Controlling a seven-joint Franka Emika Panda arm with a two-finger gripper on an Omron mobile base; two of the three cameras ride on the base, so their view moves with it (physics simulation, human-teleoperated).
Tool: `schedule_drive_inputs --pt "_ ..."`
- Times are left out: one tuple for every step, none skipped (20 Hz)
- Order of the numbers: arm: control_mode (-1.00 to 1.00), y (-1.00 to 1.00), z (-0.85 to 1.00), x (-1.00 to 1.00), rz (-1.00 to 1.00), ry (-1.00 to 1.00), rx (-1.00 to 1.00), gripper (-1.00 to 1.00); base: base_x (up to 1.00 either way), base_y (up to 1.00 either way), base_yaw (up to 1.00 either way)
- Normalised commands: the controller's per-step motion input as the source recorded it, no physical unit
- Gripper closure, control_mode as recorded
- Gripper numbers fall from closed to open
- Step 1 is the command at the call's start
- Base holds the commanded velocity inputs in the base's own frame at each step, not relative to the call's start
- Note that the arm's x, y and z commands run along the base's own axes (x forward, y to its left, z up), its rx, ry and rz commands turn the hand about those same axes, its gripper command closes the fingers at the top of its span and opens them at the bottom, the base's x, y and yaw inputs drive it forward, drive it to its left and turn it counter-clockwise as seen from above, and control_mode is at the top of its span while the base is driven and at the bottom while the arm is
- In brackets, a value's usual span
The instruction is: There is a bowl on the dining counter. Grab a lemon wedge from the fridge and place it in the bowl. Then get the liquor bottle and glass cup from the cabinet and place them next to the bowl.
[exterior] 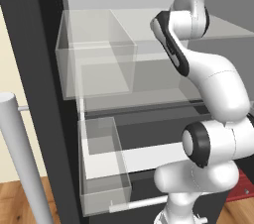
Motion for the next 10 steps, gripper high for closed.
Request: schedule_drive_inputs --pt "-1.00 0.00 -0.34 0.00 0.00 0.00 0.00 -1.00 0.00 0.00 0.00" --pt "-1.00 0.00 -0.36 0.00 0.00 0.00 0.00 -1.00 0.00 0.00 0.00" --pt "-1.00 0.00 -0.37 0.12 0.00 0.01 0.00 -1.00 0.00 0.00 0.00" --pt "-1.00 0.00 -0.44 0.31 0.00 0.03 0.00 -1.00 0.00 0.00 0.00" --pt "-1.00 0.00 -0.47 0.42 0.00 0.02 0.00 -1.00 0.00 0.00 0.00" --pt "-1.00 0.00 -0.51 0.53 0.00 0.04 0.00 -1.00 0.00 0.00 0.00" --pt "-1.00 0.00 -0.54 0.55 0.00 0.05 0.00 -1.00 0.00 0.00 0.00" --pt "-1.00 0.00 -0.54 0.54 0.00 0.06 0.00 1.00 0.00 0.00 0.00" --pt "-1.00 0.00 -0.52 0.46 0.00 0.07 0.00 1.00 0.00 0.00 0.00" --pt "-1.00 -0.02 -0.48 0.38 0.00 0.06 0.00 1.00 0.00 0.00 0.00"
